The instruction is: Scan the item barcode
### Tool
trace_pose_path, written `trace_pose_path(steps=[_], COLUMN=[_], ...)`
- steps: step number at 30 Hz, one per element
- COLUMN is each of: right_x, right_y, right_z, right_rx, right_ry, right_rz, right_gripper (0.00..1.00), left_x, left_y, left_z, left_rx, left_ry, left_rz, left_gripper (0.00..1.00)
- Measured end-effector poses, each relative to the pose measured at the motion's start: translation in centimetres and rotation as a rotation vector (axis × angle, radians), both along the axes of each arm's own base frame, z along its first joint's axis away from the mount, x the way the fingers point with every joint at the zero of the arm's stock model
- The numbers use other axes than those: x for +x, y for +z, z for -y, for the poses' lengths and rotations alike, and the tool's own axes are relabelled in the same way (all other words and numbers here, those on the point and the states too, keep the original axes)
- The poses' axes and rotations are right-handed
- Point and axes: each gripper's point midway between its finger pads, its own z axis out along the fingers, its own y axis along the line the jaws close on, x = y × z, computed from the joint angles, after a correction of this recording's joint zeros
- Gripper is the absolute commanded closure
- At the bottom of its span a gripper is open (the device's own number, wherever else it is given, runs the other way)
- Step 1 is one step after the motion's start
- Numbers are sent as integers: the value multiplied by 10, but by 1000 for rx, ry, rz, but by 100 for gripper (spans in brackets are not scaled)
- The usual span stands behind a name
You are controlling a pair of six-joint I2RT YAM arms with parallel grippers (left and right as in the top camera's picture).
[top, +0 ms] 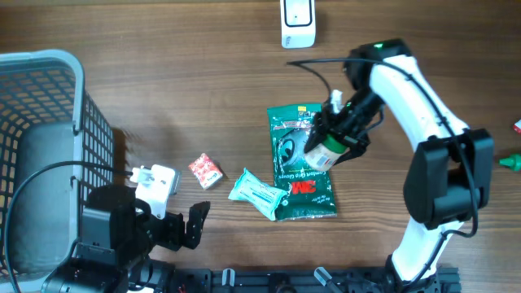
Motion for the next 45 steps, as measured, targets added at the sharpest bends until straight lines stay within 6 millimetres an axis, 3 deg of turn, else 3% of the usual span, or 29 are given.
trace_pose_path(steps=[7,14,16,19,20,24,27,31,34,38,39,40,42,45], right_x=[-45,-48,-49,-39,-26,66,121,164,203,288,301,317,350,368], right_y=[2,7,24,44,47,83,105,124,118,99,96,76,74,48], right_z=[-59,-61,-61,-48,-47,-55,-49,-43,-39,-25,-23,-17,-20,-26], right_rx=[-1,1,23,-29,-44,-80,-164,-250,-303,-345,-350,-369,-346,-333], right_ry=[200,200,200,201,183,54,-31,-33,-61,-126,-134,-145,-208,-218], right_rz=[-21,-11,46,233,320,824,1077,1289,1382,1580,1619,1628,1774,1851], right_gripper=[48,46,51,48,47,44,48,48,48,43,41,40,39,39], left_x=[0,0,0,0,0,0,0,0,0,1,0,0,0,0], left_y=[0,0,0,0,0,0,0,0,0,0,0,0,0,0], left_z=[0,0,0,0,0,0,0,0,0,0,0,0,0,0], left_rx=[0,0,0,0,0,0,0,0,0,0,0,0,0,0], left_ry=[0,0,0,0,0,0,0,0,0,0,0,0,0,0], left_rz=[0,0,0,0,0,0,0,0,1,2,1,0,2,1], left_gripper=[0,0,0,0,0,0,0,0,0,0,0,0,0,0])
